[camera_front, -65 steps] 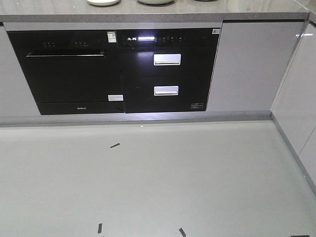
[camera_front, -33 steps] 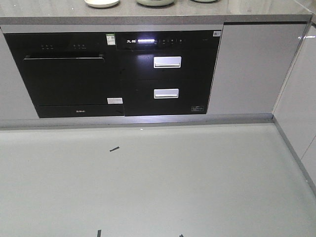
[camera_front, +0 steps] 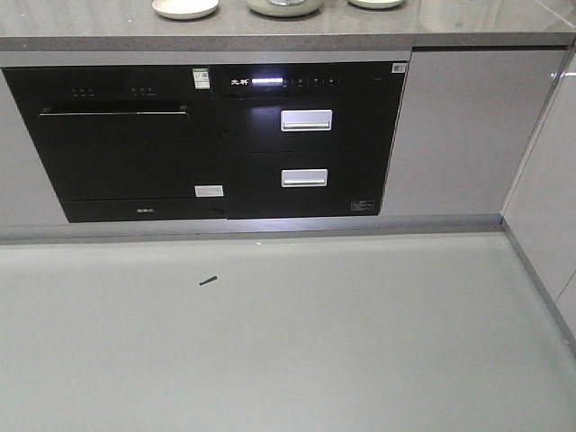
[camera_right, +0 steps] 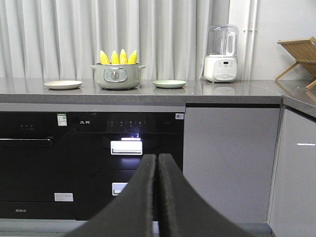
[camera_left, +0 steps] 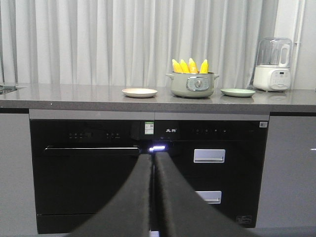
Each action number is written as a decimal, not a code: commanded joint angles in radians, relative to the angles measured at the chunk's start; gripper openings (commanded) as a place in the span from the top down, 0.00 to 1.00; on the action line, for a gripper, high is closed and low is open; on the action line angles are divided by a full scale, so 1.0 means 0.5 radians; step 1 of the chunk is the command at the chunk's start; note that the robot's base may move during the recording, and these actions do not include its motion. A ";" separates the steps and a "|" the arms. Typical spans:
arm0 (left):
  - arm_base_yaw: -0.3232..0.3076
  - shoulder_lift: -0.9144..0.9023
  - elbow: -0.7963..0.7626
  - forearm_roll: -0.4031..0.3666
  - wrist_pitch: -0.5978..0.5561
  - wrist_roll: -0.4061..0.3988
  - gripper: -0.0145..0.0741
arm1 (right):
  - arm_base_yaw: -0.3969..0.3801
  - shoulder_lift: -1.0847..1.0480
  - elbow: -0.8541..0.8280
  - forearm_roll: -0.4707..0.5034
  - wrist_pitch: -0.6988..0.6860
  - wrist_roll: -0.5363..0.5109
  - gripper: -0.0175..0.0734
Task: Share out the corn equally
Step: 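Drive the base forward toward the counter with the pot and plates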
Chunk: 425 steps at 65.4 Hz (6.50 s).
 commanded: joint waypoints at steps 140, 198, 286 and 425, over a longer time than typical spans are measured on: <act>0.001 -0.032 -0.032 -0.017 -0.150 -0.011 0.84 | -0.011 -0.014 0.017 -0.019 -0.148 -0.010 0.82; 0.001 -0.032 -0.032 -0.017 -0.150 -0.011 0.84 | -0.011 -0.014 0.017 -0.019 -0.148 -0.010 0.82; 0.001 -0.032 -0.032 -0.017 -0.150 -0.011 0.84 | -0.011 -0.014 0.017 -0.019 -0.148 -0.010 0.82; 0.001 -0.032 -0.032 -0.017 -0.150 -0.011 0.84 | -0.011 -0.014 0.017 -0.019 -0.148 -0.010 0.82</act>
